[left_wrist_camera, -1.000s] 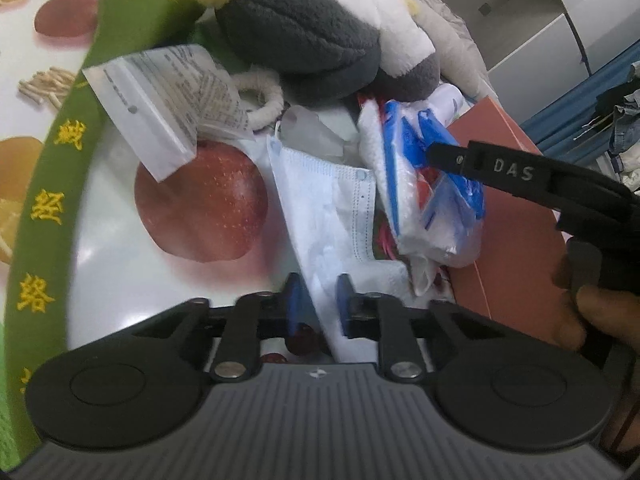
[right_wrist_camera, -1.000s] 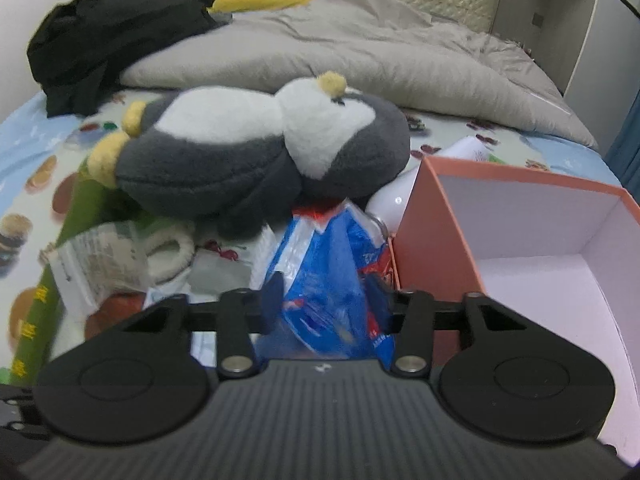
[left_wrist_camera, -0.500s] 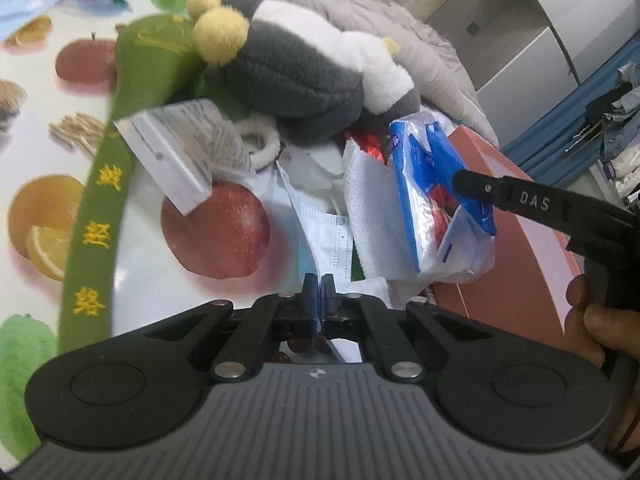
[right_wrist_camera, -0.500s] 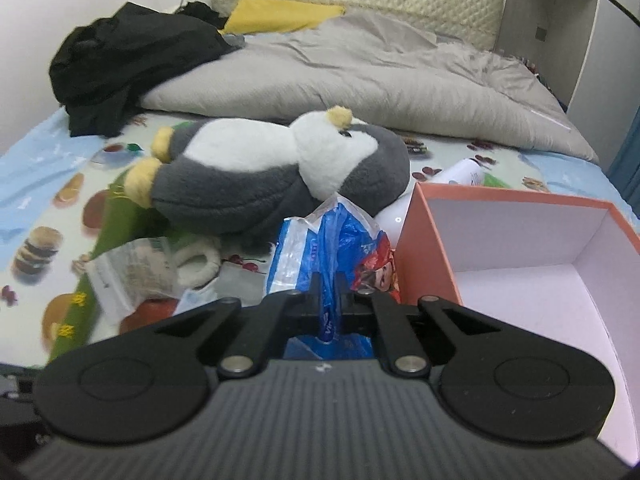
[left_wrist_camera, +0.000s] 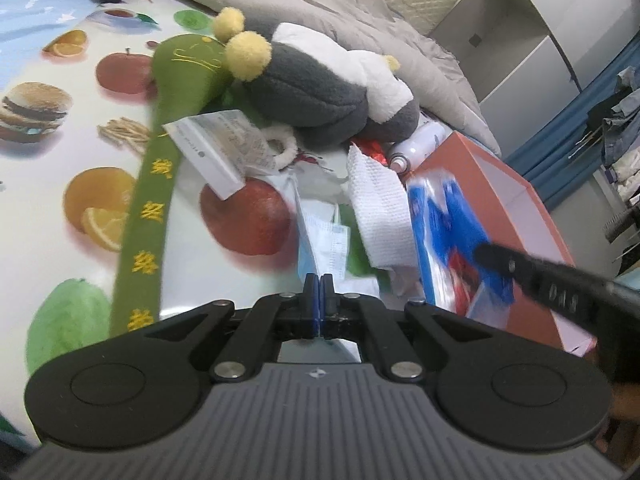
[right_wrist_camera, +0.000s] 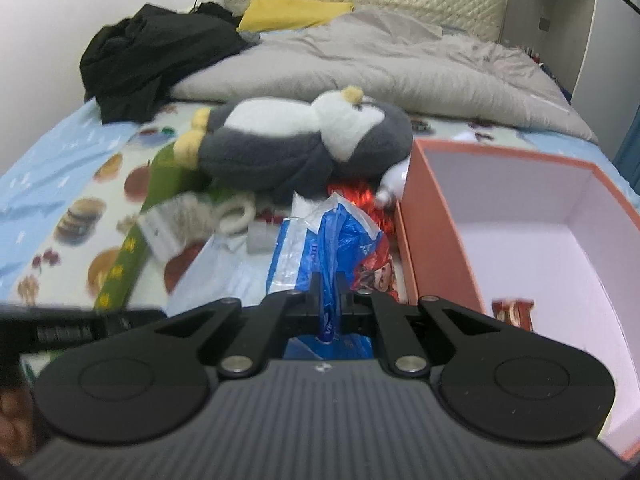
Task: Organize soft objects
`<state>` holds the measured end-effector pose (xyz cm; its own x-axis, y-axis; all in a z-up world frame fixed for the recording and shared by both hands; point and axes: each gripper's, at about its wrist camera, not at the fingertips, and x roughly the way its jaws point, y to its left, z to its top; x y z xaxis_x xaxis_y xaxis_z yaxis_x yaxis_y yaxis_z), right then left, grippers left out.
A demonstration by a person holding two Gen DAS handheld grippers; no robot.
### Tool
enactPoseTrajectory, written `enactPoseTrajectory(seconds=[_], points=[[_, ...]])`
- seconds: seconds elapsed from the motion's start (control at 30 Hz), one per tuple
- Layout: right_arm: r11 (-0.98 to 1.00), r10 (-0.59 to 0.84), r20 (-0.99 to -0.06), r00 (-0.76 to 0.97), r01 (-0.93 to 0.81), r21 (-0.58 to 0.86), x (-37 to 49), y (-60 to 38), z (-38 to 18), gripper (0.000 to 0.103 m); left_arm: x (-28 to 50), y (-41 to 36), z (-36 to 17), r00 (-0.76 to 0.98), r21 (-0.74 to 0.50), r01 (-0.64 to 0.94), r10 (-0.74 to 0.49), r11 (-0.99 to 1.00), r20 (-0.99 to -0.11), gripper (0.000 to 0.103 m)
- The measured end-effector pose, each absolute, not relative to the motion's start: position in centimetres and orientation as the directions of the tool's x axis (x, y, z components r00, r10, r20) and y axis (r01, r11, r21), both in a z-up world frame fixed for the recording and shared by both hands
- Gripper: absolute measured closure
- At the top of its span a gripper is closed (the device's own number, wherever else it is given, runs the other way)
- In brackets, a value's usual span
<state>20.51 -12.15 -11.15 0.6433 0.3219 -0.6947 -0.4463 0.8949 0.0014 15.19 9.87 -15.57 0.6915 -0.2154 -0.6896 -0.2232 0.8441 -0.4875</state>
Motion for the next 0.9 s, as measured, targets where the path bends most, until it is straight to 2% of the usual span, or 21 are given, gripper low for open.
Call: enactPoseTrajectory(seconds=[0.2, 0.4, 0.47, 0.53, 0.6, 0.7, 0.77, 0.8, 0.9], points=[[0.887, 0.317, -0.736, 0.599, -0.462, 0.006, 18.1, -12.7, -12.9, 0.095, 13.2, 10.8, -15.7, 0.671, -0.442, -0.246, -0.177, 0.863, -0.72, 0.103], [0.888, 0.306, -0.761, 0.572, -0.459, 0.012, 17.2, -13.1, -14.6, 0.095, 13.0, 11.1, -16.5, 0.613, -0.402, -0.23, -0.189, 0.886, -0.767, 0.101], [0.889, 0.313, -0.761, 0.568, -0.457, 0.024, 17.2, -13.2, -14.8, 0.095, 13.2, 11.1, -16.4, 0.601, -0.388, -0.215, -0.191, 0.896, -0.776, 0.095], [0.89, 0.314, -0.761, 0.567, -0.454, 0.028, 17.3, -13.3, -14.9, 0.095, 13.6, 11.0, -16.0, 0.595, -0.369, -0.192, -0.191, 0.909, -0.781, 0.071], [0.888, 0.323, -0.765, 0.557, -0.457, 0.042, 17.4, -13.4, -15.1, 0.093, 14.1, 10.9, -15.4, 0.601, -0.335, -0.179, -0.167, 0.925, -0.782, 0.059], [0.889, 0.341, -0.762, 0.55, -0.452, 0.072, 17.6, -13.7, -15.2, 0.09, 15.4, 10.7, -14.3, 0.608, -0.281, -0.125, -0.15, 0.951, -0.78, 0.059], [0.888, 0.339, -0.773, 0.536, -0.453, 0.075, 17.9, -13.6, -15.4, 0.075, 16.5, 10.4, -13.8, 0.612, -0.245, -0.078, -0.148, 0.966, -0.777, 0.057], [0.886, 0.345, -0.772, 0.534, -0.456, 0.08, 17.9, -13.7, -15.5, 0.072, 17.3, 10.2, -13.6, 0.616, -0.219, -0.049, -0.143, 0.974, -0.774, 0.057], [0.88, 0.368, -0.768, 0.524, -0.464, 0.105, 18.0, -13.7, -15.7, 0.069, 19.8, 9.4, -13.3, 0.614, -0.151, 0.027, -0.136, 0.988, -0.777, 0.053]])
